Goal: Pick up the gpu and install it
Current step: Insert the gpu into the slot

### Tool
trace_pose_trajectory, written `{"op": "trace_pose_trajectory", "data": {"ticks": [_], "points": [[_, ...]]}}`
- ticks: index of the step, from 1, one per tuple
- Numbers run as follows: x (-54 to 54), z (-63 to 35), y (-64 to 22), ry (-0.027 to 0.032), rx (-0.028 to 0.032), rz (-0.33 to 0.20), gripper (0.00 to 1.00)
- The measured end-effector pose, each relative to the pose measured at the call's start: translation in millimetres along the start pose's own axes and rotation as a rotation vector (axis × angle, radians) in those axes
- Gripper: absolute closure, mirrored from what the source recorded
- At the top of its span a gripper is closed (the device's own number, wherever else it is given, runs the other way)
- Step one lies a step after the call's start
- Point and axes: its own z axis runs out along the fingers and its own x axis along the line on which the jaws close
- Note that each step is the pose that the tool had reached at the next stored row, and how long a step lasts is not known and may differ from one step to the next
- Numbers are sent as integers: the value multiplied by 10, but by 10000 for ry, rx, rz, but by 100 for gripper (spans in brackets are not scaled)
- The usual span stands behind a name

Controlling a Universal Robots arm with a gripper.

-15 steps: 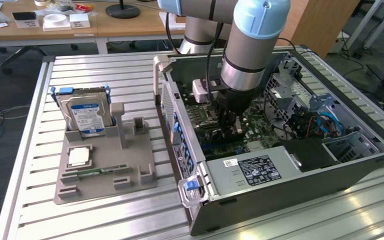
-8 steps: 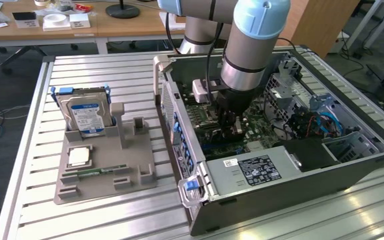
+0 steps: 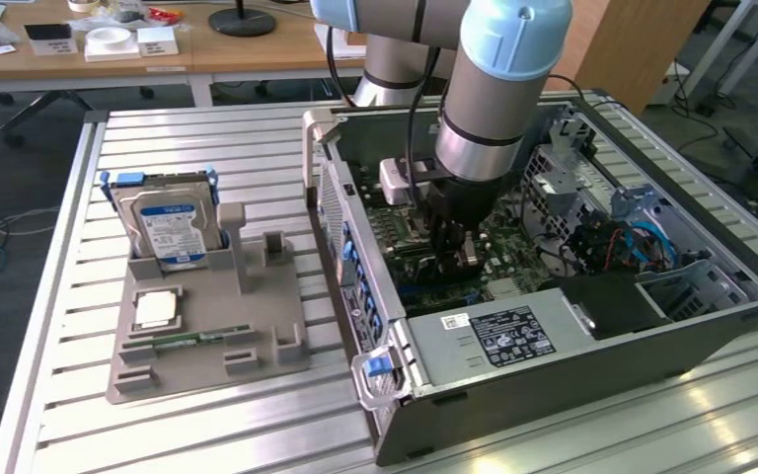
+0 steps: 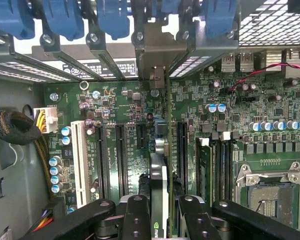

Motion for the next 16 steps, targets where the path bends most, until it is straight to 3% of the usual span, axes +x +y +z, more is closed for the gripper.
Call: {"op": "trace_pose_trajectory", "data": {"ticks": [14, 16], "points": [[0, 0, 2, -1, -7, 4, 73], [0, 0, 1, 0, 0, 1, 67]]}}
